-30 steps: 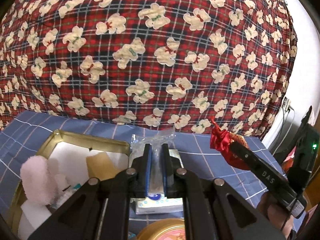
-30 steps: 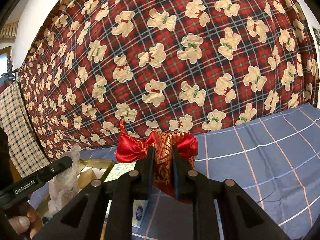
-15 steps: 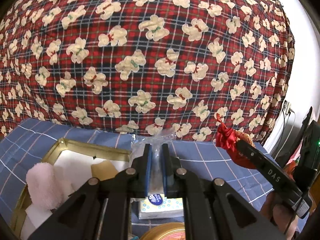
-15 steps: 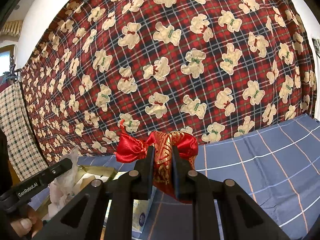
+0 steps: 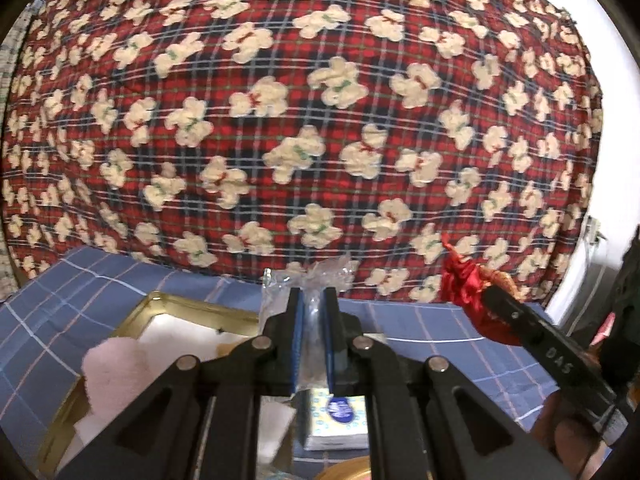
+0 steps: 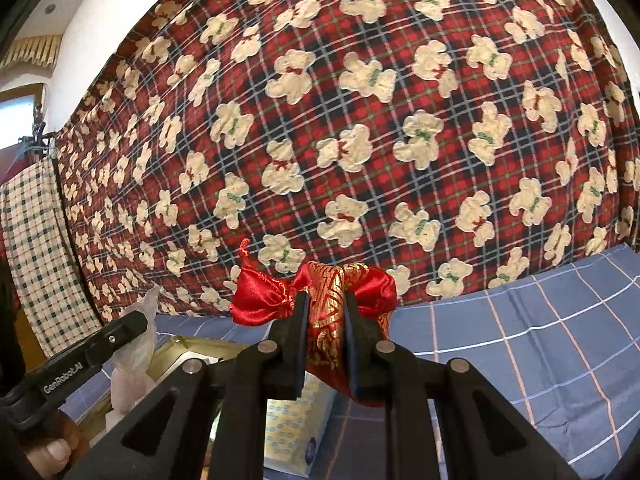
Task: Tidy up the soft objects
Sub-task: 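Lift and carry the red pouch with right tool and clear bag with left tool to tray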
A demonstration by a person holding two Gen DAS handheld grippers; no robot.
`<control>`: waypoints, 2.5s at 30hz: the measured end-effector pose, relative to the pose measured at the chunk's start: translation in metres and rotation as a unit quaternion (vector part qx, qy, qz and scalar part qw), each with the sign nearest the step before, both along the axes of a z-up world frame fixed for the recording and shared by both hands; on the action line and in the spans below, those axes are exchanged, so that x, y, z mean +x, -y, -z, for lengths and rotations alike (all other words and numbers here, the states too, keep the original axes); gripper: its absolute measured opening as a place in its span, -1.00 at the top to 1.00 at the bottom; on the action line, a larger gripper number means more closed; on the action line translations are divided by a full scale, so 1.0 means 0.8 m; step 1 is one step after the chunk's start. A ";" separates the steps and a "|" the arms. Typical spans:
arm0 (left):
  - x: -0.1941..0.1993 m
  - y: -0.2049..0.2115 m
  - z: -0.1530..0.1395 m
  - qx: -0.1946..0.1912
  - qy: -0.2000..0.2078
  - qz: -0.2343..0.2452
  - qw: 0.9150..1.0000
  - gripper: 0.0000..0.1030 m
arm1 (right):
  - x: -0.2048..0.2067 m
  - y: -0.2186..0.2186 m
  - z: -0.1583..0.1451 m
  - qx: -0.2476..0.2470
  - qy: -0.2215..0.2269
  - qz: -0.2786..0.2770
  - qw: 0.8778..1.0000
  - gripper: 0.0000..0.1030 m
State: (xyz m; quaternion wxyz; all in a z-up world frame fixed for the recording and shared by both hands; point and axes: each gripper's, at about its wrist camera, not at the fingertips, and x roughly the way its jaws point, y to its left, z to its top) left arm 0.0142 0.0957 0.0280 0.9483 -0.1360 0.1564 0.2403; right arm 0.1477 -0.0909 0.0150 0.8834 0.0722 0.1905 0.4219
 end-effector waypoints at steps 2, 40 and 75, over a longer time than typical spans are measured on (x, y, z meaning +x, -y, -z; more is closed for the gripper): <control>-0.003 -0.005 0.001 -0.003 0.000 -0.008 1.000 0.87 | -0.003 -0.006 -0.001 0.000 0.002 -0.005 1.000 0.67; -0.071 -0.056 0.019 0.024 -0.001 -0.121 0.992 0.87 | -0.060 -0.091 -0.025 0.028 0.002 -0.118 0.993 0.67; -0.110 -0.090 0.067 -0.033 -0.060 -0.137 0.988 0.87 | -0.132 -0.173 0.021 -0.134 0.022 -0.212 0.968 0.66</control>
